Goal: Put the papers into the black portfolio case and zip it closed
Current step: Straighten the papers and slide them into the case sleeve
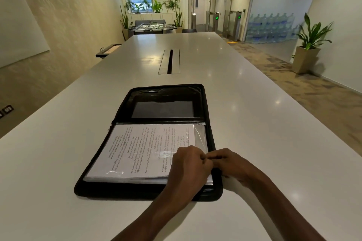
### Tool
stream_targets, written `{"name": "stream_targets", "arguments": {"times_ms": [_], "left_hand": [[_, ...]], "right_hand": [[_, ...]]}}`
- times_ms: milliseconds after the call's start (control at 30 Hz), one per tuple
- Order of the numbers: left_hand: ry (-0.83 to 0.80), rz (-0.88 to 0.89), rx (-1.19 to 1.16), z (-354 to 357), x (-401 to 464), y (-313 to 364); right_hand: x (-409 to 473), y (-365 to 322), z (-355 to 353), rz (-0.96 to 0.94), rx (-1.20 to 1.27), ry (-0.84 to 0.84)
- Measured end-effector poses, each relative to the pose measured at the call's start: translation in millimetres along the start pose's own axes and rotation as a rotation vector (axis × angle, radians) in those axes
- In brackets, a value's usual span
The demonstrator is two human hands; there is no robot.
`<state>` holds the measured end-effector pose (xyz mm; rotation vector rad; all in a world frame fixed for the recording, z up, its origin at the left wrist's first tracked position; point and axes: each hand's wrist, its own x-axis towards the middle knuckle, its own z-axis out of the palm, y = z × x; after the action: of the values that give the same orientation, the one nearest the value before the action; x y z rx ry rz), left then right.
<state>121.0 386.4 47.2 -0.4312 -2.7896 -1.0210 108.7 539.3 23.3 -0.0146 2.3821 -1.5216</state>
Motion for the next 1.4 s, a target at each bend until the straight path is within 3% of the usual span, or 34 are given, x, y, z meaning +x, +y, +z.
{"name": "stream_targets", "arguments": {"times_ms": [267, 433, 567, 767, 867, 1033, 1167, 1267, 1400], "left_hand": [[-0.003, 0.0, -0.02, 6, 0, -19], [0.066, 0.002, 0.095, -2, 6, -55], [-0.155, -0.083, 0.346, -6, 9, -84], [-0.274, -0.113, 0.32, -17, 14, -89], [-0.302, -0.113, 0.314, -20, 15, -90], [-0.25, -0.037, 0.29, -23, 12, -99], [-0.044, 0.05, 0.148, -23, 13, -116], [0.036, -0.001, 0.115, -26, 22, -132], [-0.059, -0.001, 0.417, -36, 29, -161]], "right_hand": [[-26, 2, 1, -0.005, 0.031, -0.135], [-26, 8, 22, 0.051, 0.098, 0.053], [-29, 12, 34, 0.101, 0.142, 0.18], [-36, 14, 39, 0.136, 0.195, 0.291], [-41, 18, 37, 0.16, 0.095, 0.391], [-45, 18, 31, 0.095, -0.014, 0.555], [-35, 3, 47, -0.134, -0.278, 0.701], [-20, -7, 64, -0.268, -0.473, 0.619], [0, -7, 83, -0.283, -0.726, 0.349]]}}
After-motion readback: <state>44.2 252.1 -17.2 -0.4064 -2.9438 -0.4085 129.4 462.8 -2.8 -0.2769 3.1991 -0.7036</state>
